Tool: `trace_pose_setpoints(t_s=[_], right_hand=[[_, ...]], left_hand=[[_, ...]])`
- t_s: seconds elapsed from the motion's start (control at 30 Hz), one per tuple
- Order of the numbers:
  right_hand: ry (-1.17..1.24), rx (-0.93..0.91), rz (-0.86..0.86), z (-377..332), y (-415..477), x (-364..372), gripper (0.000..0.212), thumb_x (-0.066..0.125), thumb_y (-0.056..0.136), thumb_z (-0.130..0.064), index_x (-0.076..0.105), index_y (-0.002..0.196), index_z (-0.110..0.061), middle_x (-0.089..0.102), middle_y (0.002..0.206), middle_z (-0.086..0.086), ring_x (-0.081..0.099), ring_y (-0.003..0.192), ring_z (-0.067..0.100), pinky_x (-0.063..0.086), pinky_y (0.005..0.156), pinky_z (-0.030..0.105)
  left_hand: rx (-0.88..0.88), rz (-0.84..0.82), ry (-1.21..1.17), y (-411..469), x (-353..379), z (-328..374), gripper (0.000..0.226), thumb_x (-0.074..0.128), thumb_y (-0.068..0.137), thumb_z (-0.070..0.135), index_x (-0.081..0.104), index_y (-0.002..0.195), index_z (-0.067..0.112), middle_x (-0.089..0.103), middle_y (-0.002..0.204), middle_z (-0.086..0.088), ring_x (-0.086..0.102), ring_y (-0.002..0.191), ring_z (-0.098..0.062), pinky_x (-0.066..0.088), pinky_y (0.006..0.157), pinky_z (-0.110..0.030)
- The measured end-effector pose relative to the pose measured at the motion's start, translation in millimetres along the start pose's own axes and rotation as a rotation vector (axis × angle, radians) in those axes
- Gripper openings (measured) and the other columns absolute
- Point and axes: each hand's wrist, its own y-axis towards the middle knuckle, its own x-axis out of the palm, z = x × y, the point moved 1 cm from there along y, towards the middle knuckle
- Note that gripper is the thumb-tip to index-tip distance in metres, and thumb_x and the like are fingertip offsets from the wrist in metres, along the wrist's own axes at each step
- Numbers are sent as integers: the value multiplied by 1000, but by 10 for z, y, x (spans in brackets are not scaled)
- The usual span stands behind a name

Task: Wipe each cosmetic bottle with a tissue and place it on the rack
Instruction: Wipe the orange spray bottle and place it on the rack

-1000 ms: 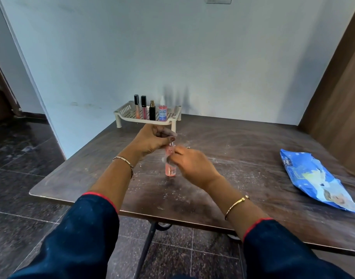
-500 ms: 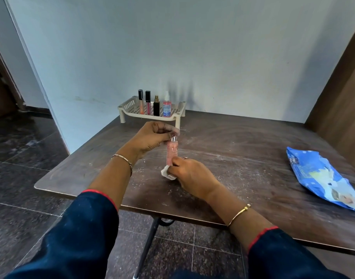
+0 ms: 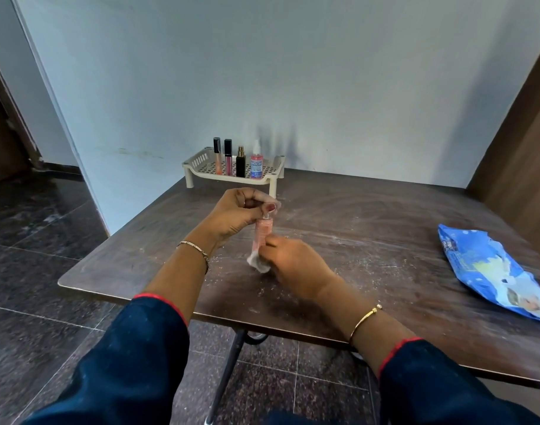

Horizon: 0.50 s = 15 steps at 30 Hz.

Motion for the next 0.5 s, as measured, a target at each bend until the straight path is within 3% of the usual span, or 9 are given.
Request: trace_pose_setpoints(t_s=[0.13,0.23,0.37,0.5], right_hand=[[-17,15,-64,12,13,28,27,64,80,-1,63,106,-11,61,108,6,63,78,26,56,64,39],[-6,65,98,54,150,-142,22,66,80,-2,64,99,-12,64,99,4,63,69,22,57,55,38],[-27,144,229,75,290,-305,24,68,79,-5,65,102,-12,64,102,3,64,72,20,57,59,34],[-3,51,123,-21,195,-97,23,65,83,-5,62,103,-16,62,104,4,63,72,20,57,57,36]], left_hand=[[2,-9,-80,-17,-32,-24,16,69,79,5,65,94,3,74,95,-11,70,97,-21,56,85,-34],[-3,4,-98,-24,-88,-42,17,69,77,10,65,93,4,72,101,-15,68,99,-25,55,85,-37],[-16,-11,-93,-51,-119,-40,21,64,83,6,63,101,-5,74,89,-5,70,82,-15,58,74,-27],[-14,3,-56,-49,-149,-60,21,63,86,5,65,105,-4,70,108,-17,67,95,-23,58,83,-32]])
